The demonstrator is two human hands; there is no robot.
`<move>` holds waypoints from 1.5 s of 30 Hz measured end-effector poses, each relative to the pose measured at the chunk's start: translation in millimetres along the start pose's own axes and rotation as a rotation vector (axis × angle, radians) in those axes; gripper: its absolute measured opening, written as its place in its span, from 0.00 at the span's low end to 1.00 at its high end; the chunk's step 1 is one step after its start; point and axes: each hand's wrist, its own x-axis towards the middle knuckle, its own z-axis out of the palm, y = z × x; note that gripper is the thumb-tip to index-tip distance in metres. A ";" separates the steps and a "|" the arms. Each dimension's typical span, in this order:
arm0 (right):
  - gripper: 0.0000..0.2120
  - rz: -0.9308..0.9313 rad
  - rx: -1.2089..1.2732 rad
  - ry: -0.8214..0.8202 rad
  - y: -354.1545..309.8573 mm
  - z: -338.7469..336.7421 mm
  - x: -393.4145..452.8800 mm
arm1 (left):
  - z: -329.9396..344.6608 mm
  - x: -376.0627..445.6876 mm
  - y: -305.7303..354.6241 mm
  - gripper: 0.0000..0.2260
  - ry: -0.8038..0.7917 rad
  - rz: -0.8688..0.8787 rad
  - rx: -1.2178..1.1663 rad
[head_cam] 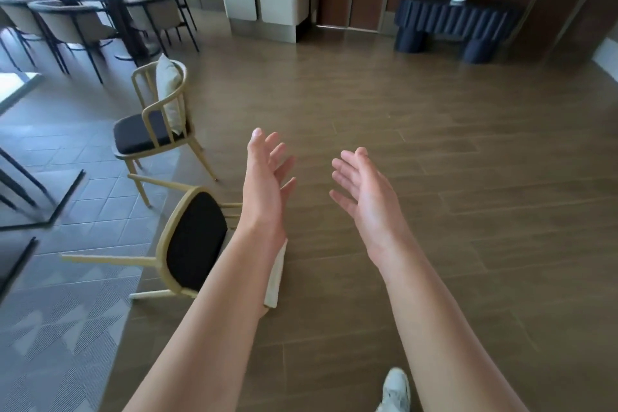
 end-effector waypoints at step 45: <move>0.23 0.165 -0.180 -0.714 -48.8 70.4 496.7 | 130.1 410.4 9.9 0.25 0.657 0.179 -0.173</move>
